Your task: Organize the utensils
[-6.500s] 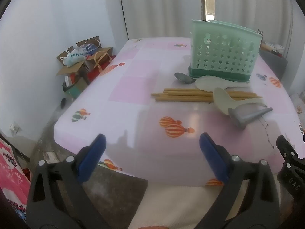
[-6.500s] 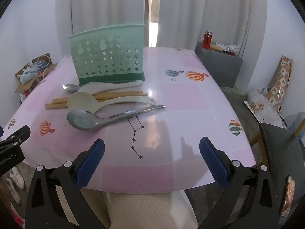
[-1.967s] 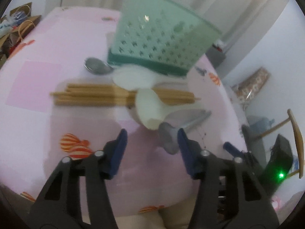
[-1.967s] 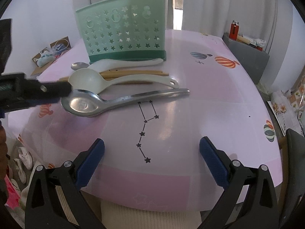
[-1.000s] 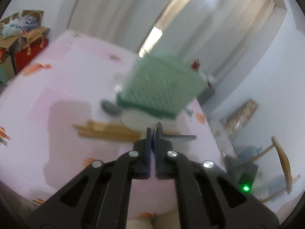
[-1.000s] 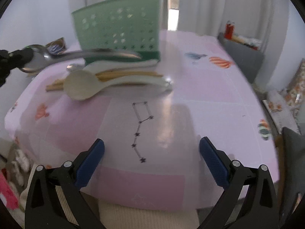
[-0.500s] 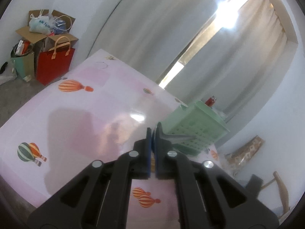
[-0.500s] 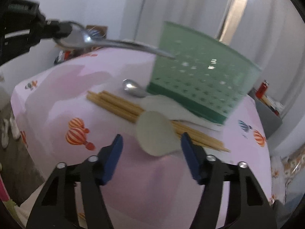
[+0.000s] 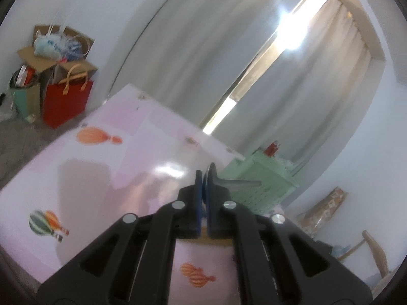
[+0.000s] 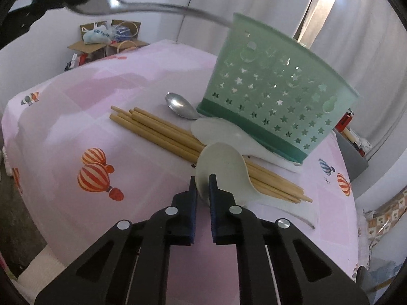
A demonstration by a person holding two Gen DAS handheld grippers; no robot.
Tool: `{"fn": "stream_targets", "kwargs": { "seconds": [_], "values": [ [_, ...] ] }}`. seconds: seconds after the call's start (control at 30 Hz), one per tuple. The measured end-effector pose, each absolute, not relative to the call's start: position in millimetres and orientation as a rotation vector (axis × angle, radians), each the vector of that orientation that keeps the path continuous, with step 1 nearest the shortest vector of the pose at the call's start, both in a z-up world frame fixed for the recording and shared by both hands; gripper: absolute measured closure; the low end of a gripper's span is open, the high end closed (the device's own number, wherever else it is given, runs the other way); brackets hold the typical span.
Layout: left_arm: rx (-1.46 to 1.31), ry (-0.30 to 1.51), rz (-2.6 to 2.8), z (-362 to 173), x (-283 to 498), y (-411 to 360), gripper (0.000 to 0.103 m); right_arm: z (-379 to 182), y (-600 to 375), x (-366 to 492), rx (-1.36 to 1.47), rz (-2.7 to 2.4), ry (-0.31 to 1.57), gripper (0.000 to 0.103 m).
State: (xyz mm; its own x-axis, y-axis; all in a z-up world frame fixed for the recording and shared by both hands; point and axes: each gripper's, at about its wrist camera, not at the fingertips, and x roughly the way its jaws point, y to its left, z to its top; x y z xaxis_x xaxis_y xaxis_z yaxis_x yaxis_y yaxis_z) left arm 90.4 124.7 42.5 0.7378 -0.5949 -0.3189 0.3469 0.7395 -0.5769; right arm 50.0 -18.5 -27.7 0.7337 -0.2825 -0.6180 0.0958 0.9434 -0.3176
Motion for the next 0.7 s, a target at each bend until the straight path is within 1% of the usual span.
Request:
{"fn": "stream_targets", "kwargs": {
  "seconds": [0.17,0.37,0.57,0.7],
  "values": [
    [-0.402,0.426,-0.571,80.4,94.2,105.3,0.102,-4.7,-26.0,32.4,-0.219,-0.172,0.661,0.096],
    [-0.094,0.337,-0.529,119.7,100.6,56.8,0.102,30.1,-53.0,8.3,-0.103,-0.143,0.581,0.098],
    [0.357,0.300,-0.447,132.5,104.2,-9.8,0.102,56.9,-83.8,-11.1,-0.003,-0.140,0.510,0.099],
    [0.570,0.315,-0.430,128.3,113.4,-46.5,0.102,64.4,-96.5,-17.1,0.035,-0.141,0.481,0.099]
  ]
}}
